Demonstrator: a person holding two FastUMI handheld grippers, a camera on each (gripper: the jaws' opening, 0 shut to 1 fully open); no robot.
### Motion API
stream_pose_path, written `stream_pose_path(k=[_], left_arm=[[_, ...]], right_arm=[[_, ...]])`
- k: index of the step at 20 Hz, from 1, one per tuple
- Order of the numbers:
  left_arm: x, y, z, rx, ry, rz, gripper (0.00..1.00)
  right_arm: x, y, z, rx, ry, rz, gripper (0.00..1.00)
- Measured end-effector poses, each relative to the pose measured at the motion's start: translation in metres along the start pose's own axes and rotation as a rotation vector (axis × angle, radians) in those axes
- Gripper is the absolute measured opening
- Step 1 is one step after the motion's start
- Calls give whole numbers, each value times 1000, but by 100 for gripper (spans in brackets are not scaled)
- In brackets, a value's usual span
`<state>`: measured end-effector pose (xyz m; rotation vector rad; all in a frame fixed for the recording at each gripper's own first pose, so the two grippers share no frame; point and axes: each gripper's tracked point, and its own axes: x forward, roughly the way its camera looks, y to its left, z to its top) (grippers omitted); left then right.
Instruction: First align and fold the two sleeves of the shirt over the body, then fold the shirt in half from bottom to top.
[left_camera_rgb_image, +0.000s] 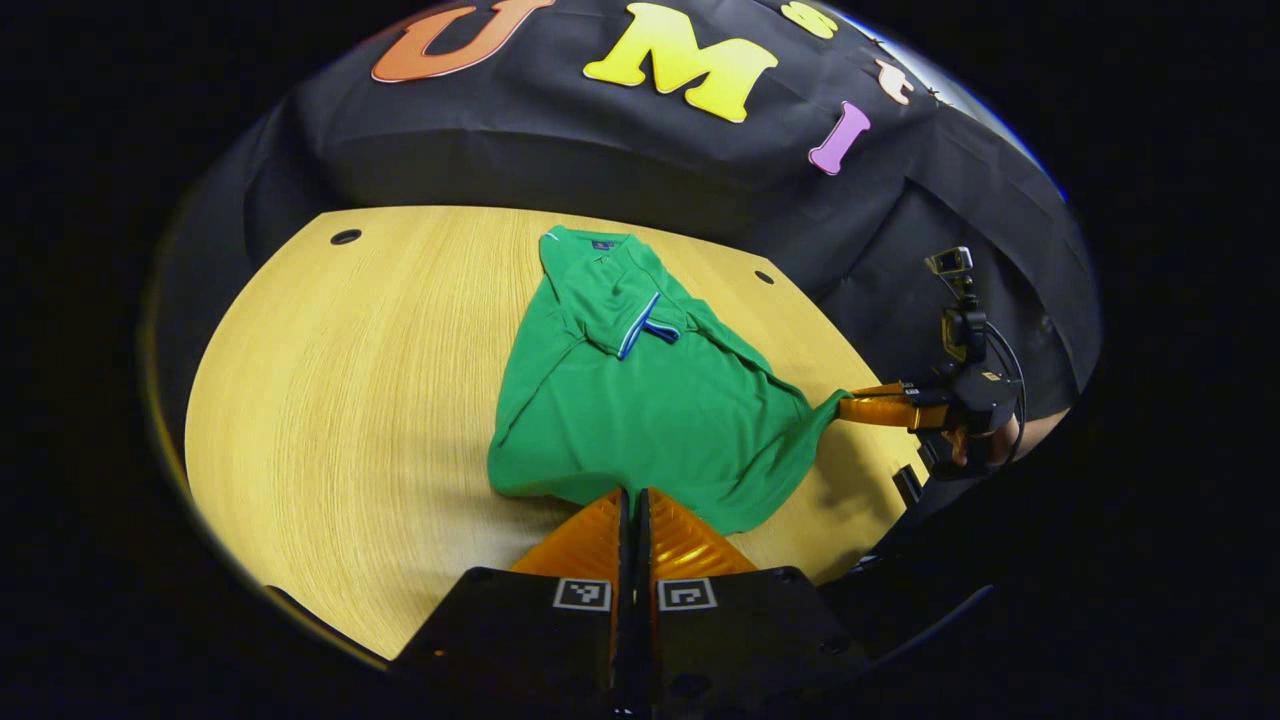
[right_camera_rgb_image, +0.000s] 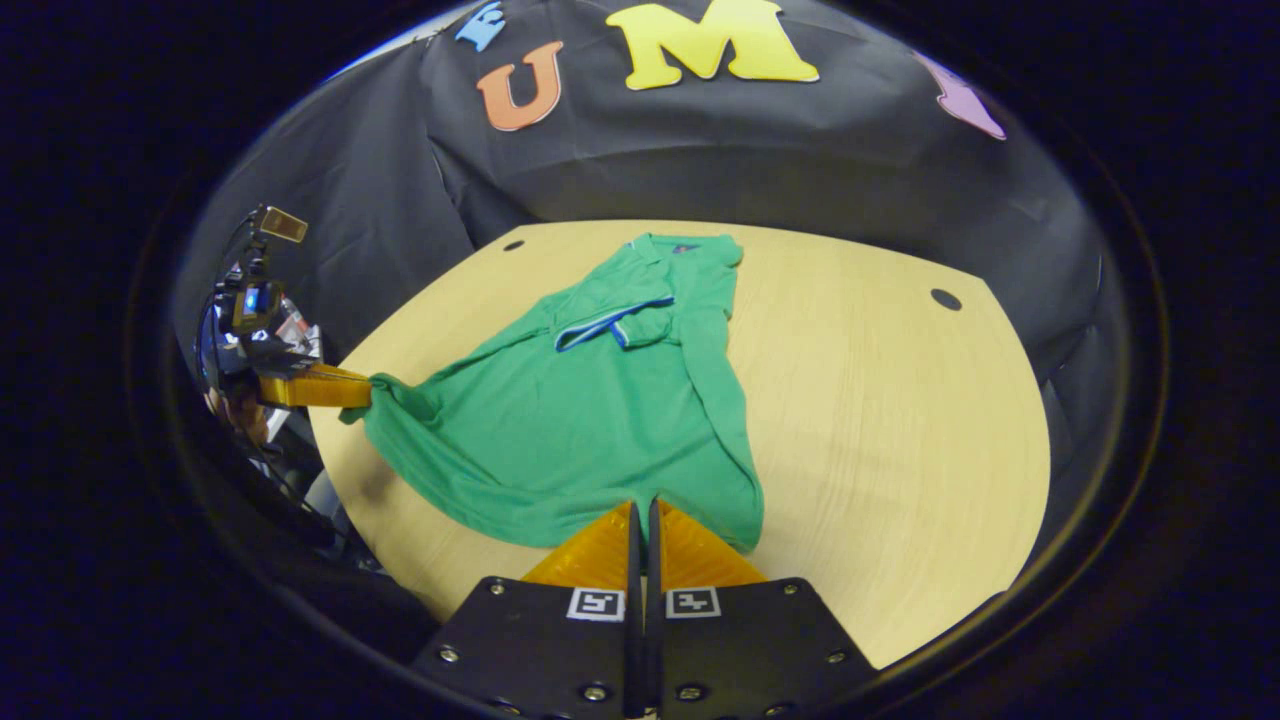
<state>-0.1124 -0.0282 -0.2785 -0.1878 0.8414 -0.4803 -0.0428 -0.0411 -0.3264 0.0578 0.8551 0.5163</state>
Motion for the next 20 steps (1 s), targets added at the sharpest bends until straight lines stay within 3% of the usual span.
stream_pose_path(k=[6, 15, 20], left_arm=[[2, 14, 45, -41, -82, 7, 3], [3, 14, 122, 37, -179, -10, 3], [9, 24, 164, 25, -226, 5, 3]], right_arm=[[-6, -2, 40, -14, -72, -9, 1], [-14, -11, 119, -29, -186, -36, 1], [-7, -10, 157, -15, -220, -40, 1]])
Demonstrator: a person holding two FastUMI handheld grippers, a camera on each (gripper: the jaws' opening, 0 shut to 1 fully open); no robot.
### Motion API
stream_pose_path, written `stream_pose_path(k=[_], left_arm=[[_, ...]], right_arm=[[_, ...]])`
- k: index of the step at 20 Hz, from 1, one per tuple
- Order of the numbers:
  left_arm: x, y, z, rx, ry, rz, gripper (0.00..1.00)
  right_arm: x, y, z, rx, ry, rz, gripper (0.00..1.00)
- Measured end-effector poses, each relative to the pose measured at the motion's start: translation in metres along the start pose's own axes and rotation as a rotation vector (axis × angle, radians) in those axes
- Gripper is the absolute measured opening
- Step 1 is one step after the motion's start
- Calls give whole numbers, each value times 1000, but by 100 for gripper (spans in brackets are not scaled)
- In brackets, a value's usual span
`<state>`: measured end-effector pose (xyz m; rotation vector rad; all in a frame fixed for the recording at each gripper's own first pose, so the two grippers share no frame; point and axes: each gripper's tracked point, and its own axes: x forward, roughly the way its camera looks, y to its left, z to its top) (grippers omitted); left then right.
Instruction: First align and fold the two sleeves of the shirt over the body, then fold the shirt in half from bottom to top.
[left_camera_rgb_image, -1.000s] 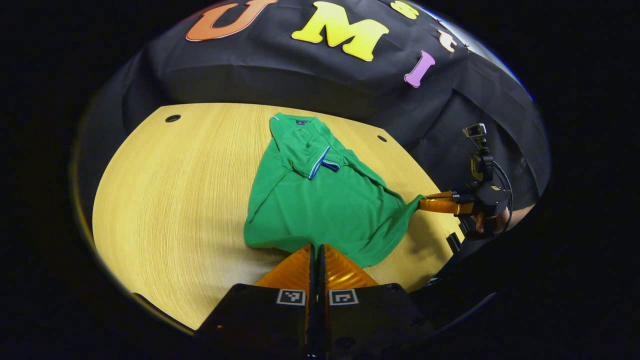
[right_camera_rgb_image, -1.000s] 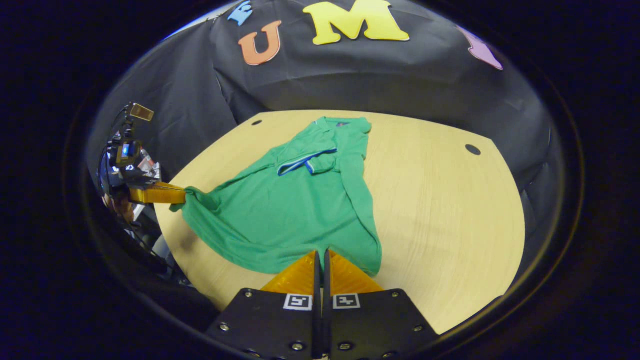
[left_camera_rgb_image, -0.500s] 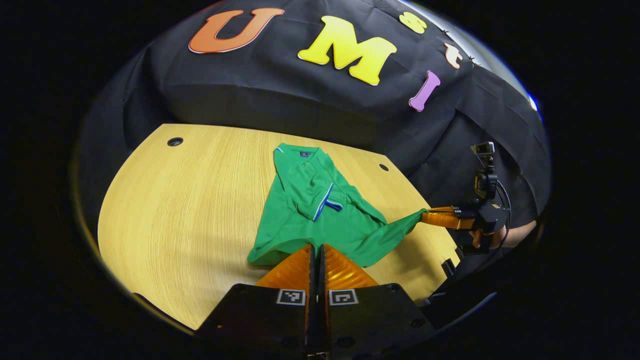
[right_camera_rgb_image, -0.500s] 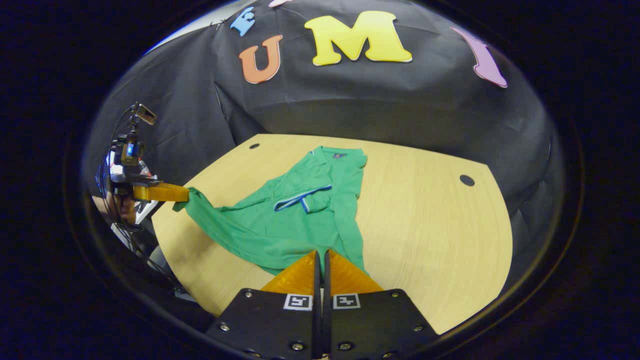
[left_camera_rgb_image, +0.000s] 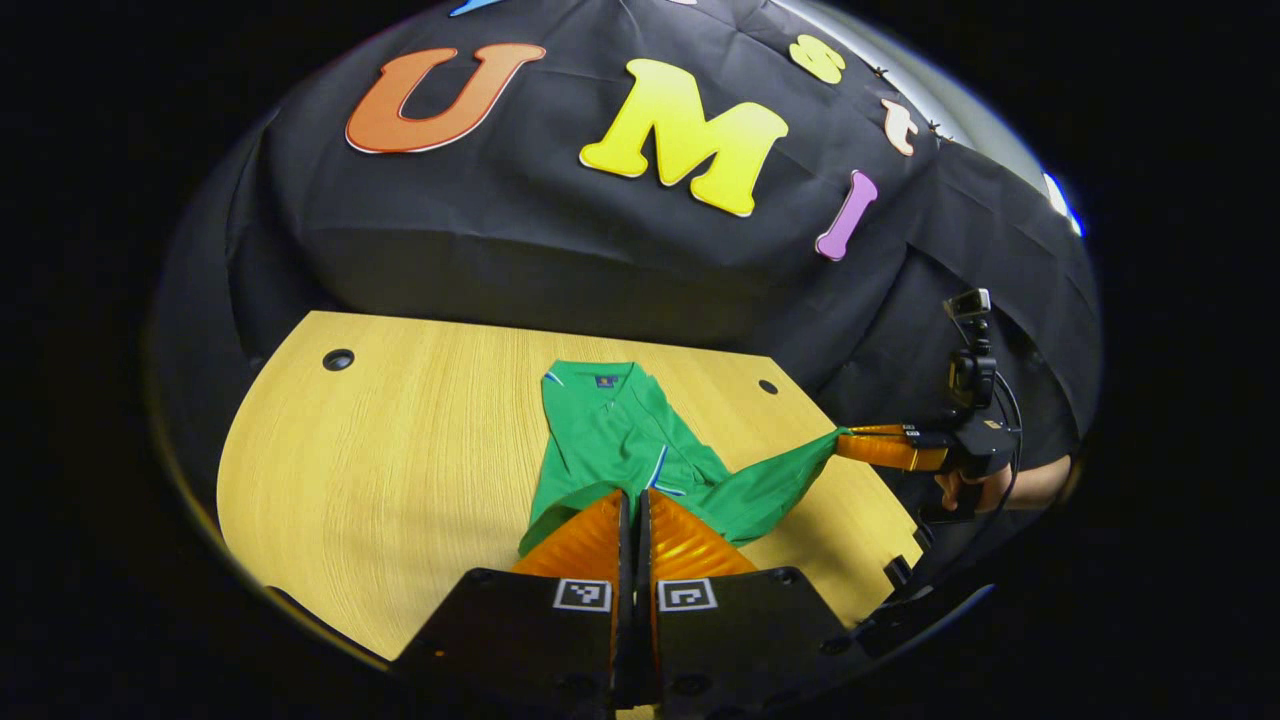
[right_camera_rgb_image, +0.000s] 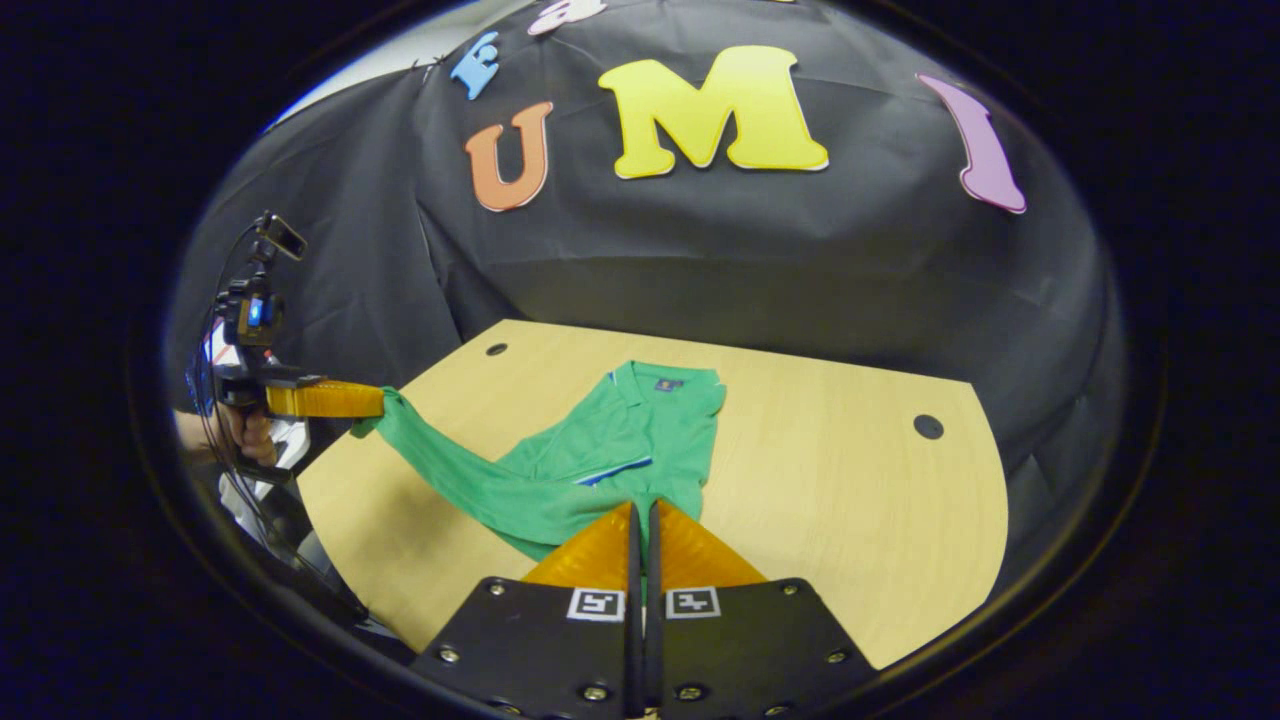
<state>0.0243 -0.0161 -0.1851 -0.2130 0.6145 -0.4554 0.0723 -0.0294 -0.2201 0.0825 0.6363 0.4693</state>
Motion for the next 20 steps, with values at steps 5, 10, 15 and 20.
stream_pose_path(k=[5, 10, 15, 20], left_arm=[[19, 12, 35, -1, -41, 6, 3], [58, 31, 79, -9, -70, 23, 3], [97, 50, 106, -8, -88, 38, 3], [124, 68, 123, 3, -100, 57, 3]], right_arm=[[19, -13, 38, 8, -38, -39, 1], [54, -36, 78, 22, -75, -81, 1], [91, -55, 111, 41, -96, -104, 1], [119, -70, 127, 50, -111, -123, 1]])
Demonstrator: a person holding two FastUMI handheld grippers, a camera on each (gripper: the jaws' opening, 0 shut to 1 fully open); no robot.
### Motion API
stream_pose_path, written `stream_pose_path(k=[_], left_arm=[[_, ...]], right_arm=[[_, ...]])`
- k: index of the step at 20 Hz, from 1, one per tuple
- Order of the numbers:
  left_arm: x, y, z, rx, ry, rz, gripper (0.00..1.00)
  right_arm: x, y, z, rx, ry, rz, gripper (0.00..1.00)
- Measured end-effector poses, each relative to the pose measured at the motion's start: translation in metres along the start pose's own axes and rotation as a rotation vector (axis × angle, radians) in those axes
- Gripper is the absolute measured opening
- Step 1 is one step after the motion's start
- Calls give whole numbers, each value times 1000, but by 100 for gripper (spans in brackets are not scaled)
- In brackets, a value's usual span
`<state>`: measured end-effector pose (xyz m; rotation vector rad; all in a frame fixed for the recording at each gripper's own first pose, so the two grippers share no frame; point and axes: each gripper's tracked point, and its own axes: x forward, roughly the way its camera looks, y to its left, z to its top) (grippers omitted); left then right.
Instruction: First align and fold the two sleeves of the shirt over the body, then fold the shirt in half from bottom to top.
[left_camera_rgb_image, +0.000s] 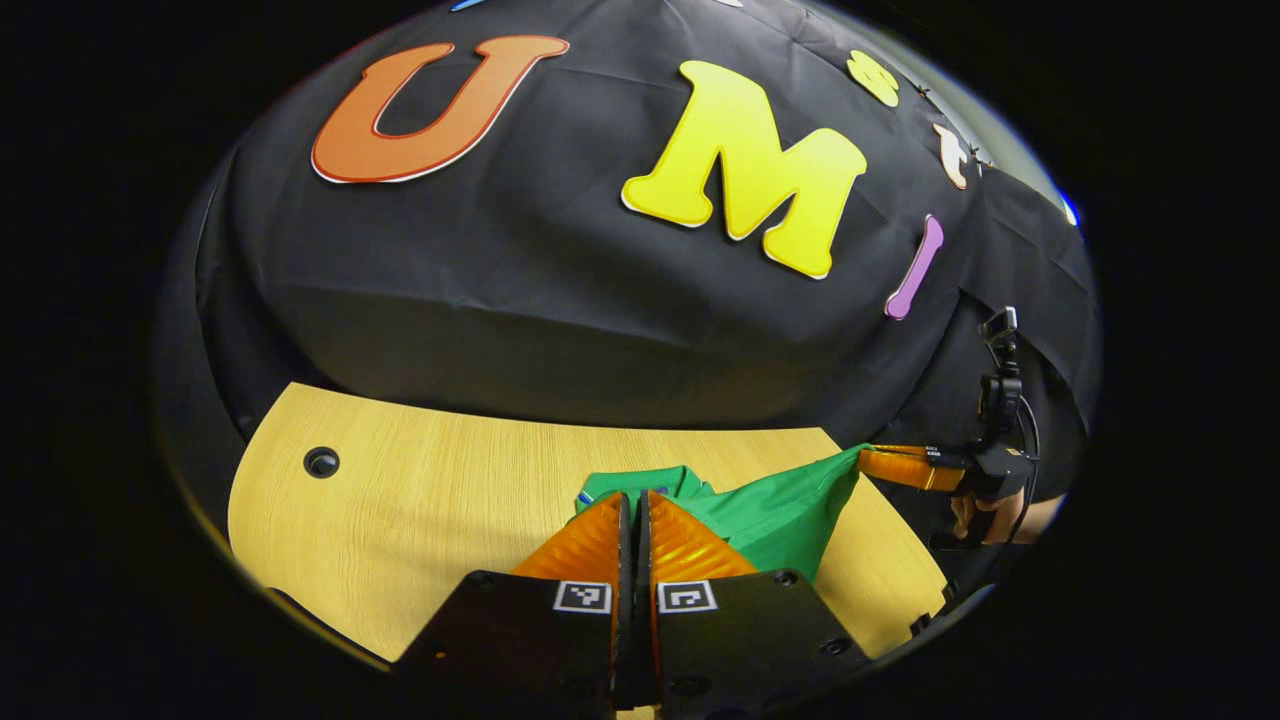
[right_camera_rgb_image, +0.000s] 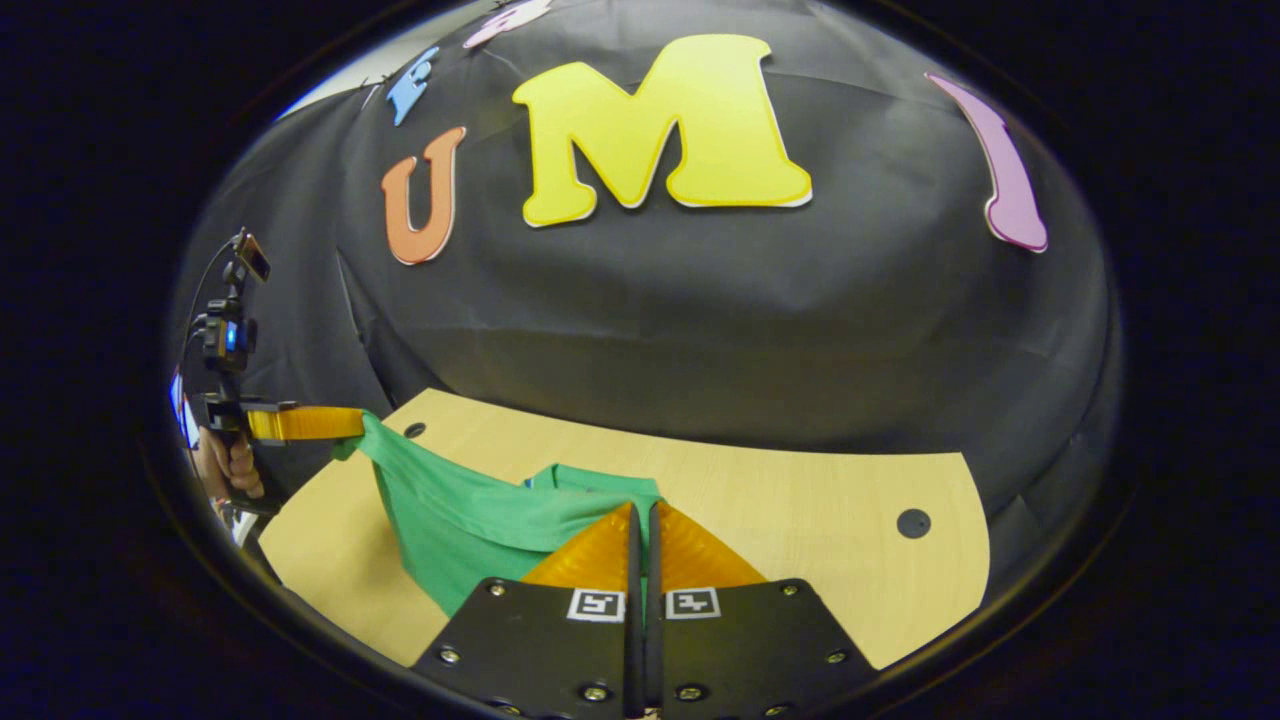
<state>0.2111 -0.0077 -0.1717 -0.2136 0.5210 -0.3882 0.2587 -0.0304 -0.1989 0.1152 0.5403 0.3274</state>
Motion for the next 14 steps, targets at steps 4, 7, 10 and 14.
stream_pose_path(k=[4, 7, 10, 14], left_arm=[[26, 11, 0, 31, -7, 29, 3], [48, 20, -5, 14, -21, 55, 3], [66, 29, -15, 1, -18, 78, 3], [95, 44, -28, 3, -16, 117, 3]], right_arm=[[21, -10, -1, 12, -6, -26, 1], [36, -18, -6, 38, -7, -48, 1], [55, -27, -16, 43, 7, -64, 1], [82, -35, -24, 41, 4, -89, 1]])
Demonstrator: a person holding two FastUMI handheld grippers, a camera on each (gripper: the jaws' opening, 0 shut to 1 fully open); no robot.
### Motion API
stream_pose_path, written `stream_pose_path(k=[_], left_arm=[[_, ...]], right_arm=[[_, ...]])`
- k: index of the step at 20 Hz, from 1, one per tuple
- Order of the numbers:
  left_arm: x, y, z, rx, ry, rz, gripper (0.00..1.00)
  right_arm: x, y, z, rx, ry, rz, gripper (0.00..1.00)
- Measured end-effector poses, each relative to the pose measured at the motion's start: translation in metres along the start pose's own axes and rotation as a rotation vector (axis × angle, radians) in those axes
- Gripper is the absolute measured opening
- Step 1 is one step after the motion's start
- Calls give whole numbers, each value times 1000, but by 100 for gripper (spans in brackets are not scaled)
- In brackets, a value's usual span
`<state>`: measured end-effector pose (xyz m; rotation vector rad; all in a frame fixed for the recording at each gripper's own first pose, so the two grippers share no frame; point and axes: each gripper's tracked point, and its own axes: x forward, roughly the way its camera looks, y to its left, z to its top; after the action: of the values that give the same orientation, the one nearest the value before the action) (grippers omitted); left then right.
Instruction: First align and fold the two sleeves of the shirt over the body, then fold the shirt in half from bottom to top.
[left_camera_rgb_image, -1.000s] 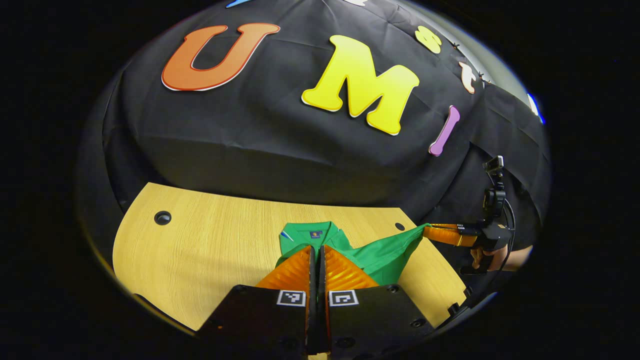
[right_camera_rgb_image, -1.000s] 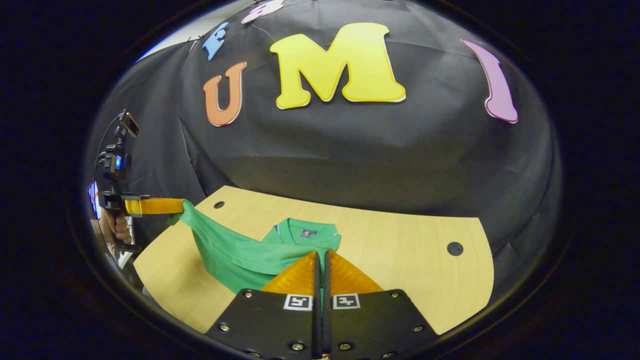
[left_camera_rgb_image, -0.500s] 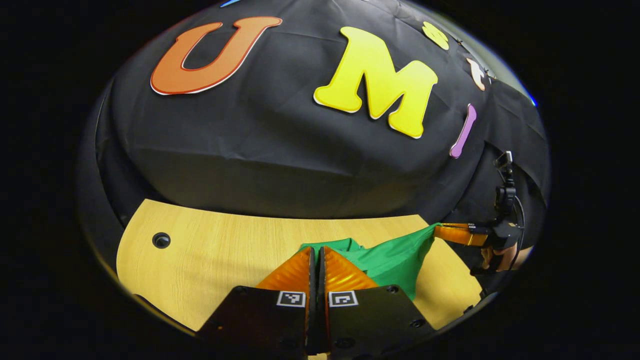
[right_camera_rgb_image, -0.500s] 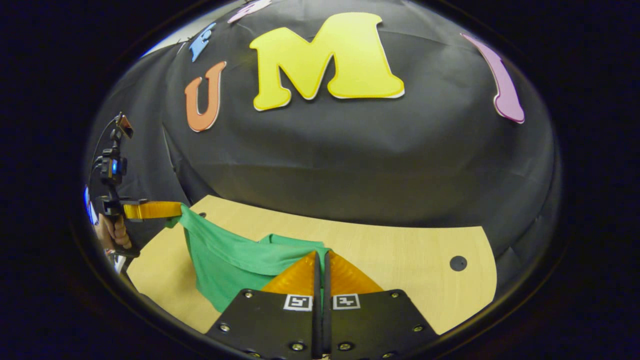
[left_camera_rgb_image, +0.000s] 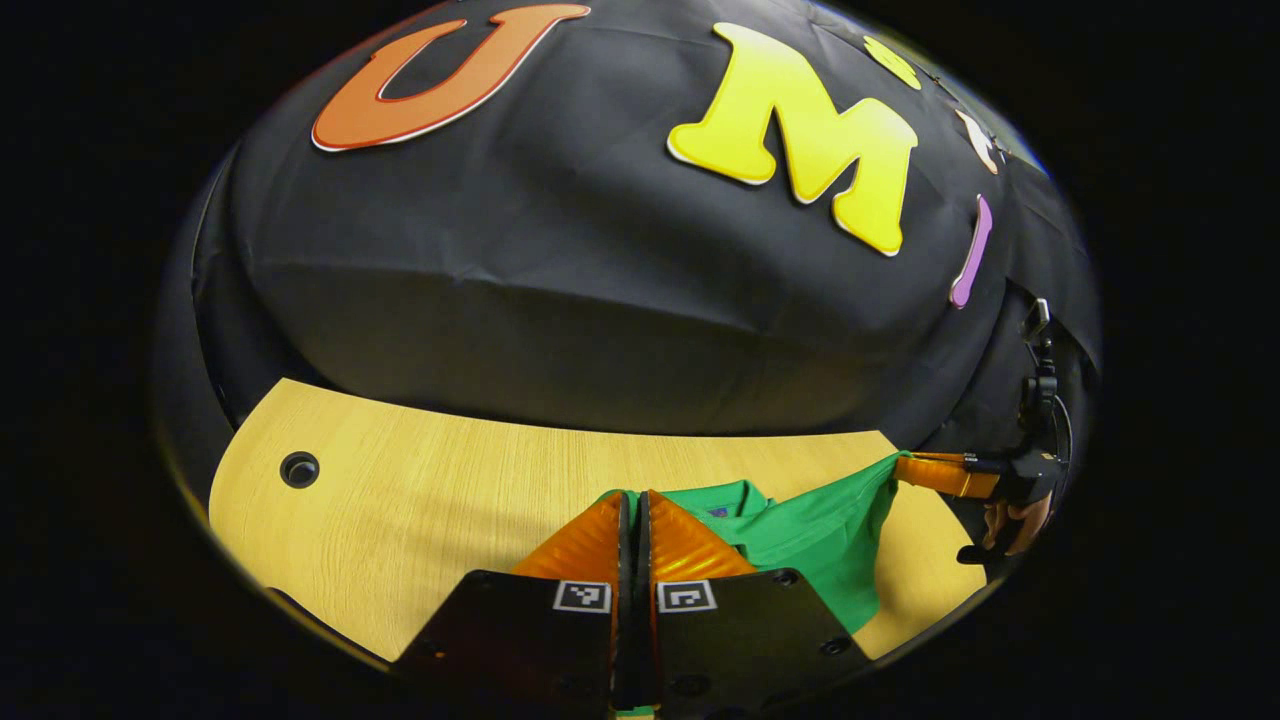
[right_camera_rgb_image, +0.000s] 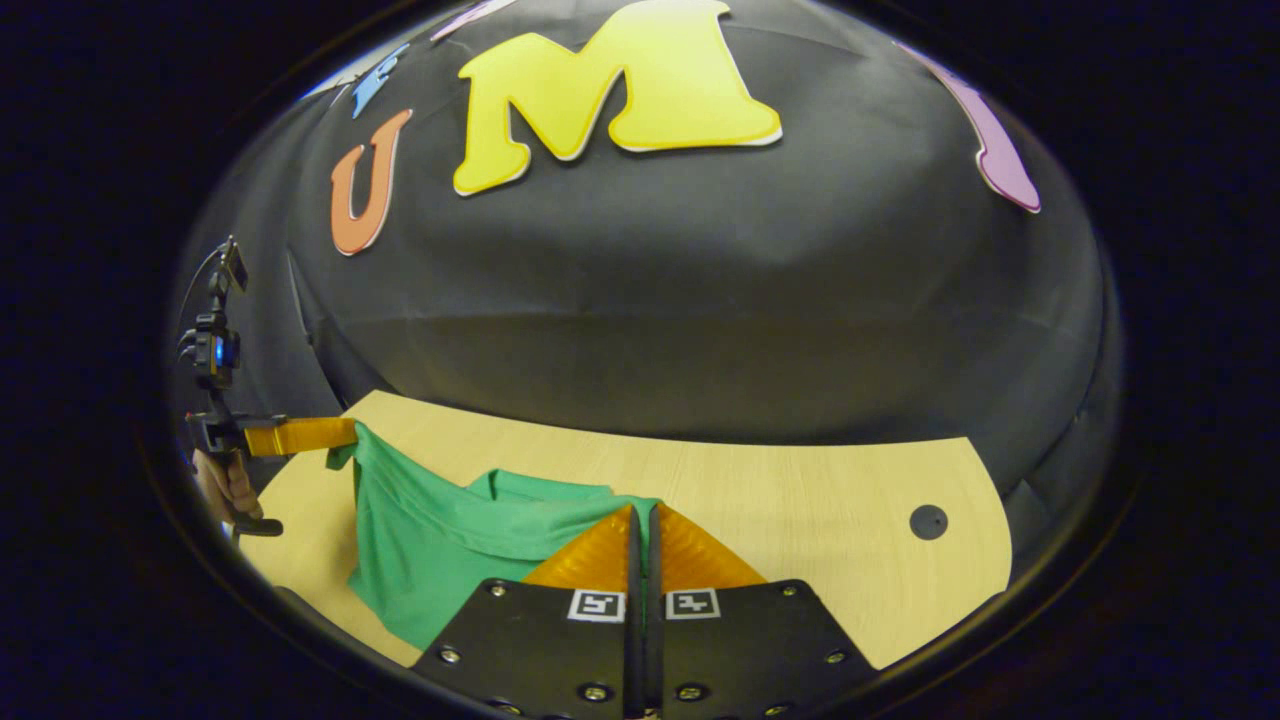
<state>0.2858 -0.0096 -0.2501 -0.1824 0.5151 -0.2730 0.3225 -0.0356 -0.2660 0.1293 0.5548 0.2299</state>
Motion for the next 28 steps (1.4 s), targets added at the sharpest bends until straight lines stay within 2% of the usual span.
stream_pose_path(k=[12, 16, 17, 18, 22, 23, 28], left_arm=[[60, 33, -39, 72, 29, 83, 5], [66, 36, -46, 89, 46, 98, 12], [66, 34, -46, 86, 47, 94, 17], [63, 34, -48, 88, 56, 96, 40], [48, 36, -35, 118, 42, 139, 100], [42, 34, -30, 114, 32, 143, 100], [-5, 21, 1, 80, -34, 182, 100]], right_arm=[[63, -8, -30, -53, 28, -86, 1], [68, -17, -41, -50, 59, -125, 4], [66, -18, -41, -42, 62, -127, 8], [65, -18, -40, -31, 58, -132, 14], [51, -20, -28, -14, 20, -160, 91], [45, -19, -25, -10, 11, -162, 95], [-3, -9, -5, -3, -39, -170, 94]])
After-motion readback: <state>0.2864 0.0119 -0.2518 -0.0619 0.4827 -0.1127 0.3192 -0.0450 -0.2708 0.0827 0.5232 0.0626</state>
